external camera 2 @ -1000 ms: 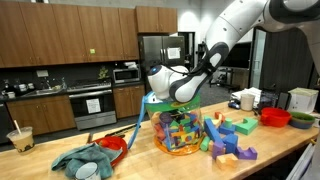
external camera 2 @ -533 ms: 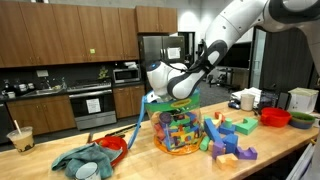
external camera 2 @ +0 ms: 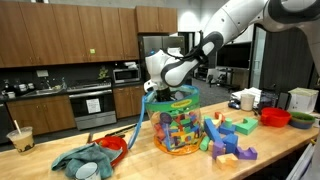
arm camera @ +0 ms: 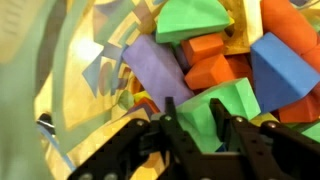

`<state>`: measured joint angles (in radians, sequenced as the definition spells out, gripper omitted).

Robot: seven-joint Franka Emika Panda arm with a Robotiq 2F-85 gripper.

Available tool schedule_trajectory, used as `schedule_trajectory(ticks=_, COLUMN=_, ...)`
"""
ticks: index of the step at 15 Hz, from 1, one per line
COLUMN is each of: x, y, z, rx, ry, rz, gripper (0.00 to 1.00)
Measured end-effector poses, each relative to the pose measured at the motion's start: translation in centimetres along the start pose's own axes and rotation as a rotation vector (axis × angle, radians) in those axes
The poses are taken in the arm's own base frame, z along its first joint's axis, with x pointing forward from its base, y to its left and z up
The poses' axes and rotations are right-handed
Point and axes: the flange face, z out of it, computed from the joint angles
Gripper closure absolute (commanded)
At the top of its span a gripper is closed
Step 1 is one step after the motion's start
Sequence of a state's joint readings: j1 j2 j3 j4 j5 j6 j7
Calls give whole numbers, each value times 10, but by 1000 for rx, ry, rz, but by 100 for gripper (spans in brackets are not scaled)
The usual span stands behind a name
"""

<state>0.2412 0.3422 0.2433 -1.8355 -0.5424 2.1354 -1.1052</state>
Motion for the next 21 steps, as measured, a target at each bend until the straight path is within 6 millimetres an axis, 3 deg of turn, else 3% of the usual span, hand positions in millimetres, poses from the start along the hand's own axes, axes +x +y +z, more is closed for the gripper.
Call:
schedule_trajectory(ticks=11, x=-66, y=39, z=-62, rx=-66, ry=-51, rz=21, gripper=87)
schedule_trajectory(ticks=21, x=-119, y=28, z=-124, rx=-69, ry=-218, rz=64, gripper=87)
